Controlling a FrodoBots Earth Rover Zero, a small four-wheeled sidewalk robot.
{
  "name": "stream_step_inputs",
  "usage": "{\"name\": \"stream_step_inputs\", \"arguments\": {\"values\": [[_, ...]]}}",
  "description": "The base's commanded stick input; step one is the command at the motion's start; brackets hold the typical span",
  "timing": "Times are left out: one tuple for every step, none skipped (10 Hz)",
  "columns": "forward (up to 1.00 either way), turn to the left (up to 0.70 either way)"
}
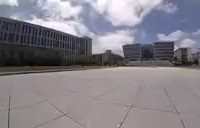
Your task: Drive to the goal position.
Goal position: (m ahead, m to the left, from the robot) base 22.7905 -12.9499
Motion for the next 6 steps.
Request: {"name": "stream_step_inputs", "arguments": {"values": [[1.0,-0.4],[1.0,-0.4],[1.0,-0.4],[1.0,-0.4],[1.0,-0.4],[1.0,-0.4]]}}
